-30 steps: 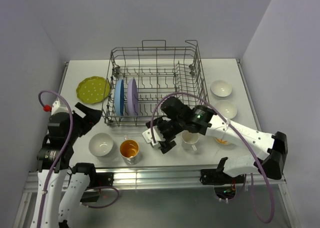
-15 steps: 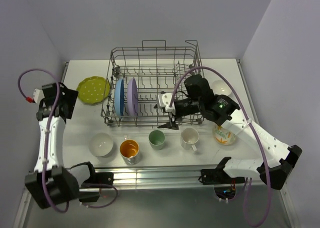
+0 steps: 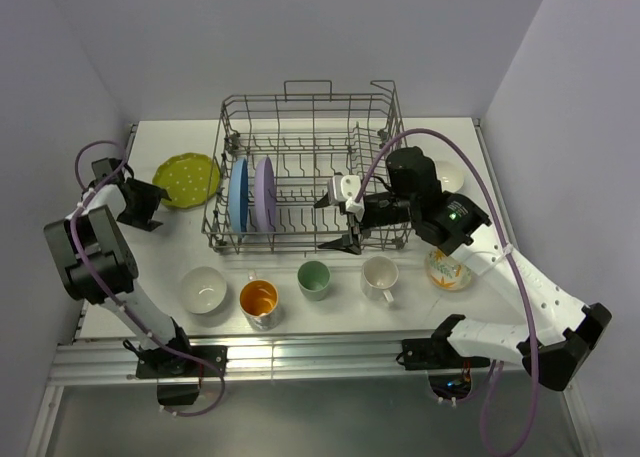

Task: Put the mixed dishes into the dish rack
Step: Grab a plate with the left arm

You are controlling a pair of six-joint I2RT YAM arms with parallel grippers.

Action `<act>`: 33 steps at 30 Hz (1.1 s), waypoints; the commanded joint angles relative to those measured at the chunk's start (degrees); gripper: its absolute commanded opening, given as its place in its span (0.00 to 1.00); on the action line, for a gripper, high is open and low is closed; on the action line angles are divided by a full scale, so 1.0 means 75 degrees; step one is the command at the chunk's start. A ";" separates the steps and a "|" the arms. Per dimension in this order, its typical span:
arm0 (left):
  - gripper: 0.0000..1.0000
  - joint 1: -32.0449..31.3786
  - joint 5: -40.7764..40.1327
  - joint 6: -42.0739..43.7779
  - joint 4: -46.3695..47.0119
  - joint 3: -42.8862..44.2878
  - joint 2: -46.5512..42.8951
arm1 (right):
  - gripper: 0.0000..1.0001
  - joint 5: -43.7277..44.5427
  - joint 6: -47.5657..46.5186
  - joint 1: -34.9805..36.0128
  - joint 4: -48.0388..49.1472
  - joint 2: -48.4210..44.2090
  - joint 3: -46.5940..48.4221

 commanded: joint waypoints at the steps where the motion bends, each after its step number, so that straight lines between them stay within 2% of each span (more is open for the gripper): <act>1: 0.72 0.0029 0.0362 0.0612 0.0282 0.0547 0.0393 | 0.84 -0.0321 0.0101 -0.0088 0.0312 -0.0182 -0.0031; 8: 0.66 0.0017 0.0386 0.0706 0.0376 0.1074 0.1167 | 0.84 -0.0439 0.0031 -0.0100 0.0183 -0.0135 -0.0007; 14: 0.57 0.0017 -0.0117 0.0740 -0.0186 0.1601 0.1647 | 0.84 -0.0532 -0.0040 -0.0111 0.0100 -0.0065 0.0040; 24: 0.53 -0.0041 -0.0492 0.0916 -0.0584 0.2282 0.2222 | 0.84 -0.0638 -0.0016 -0.0100 0.0053 0.0006 0.0087; 33: 0.44 -0.0497 -0.1103 0.1209 -0.1042 0.2809 0.2749 | 0.84 -0.0708 -0.0040 -0.0100 -0.0029 0.0006 0.0122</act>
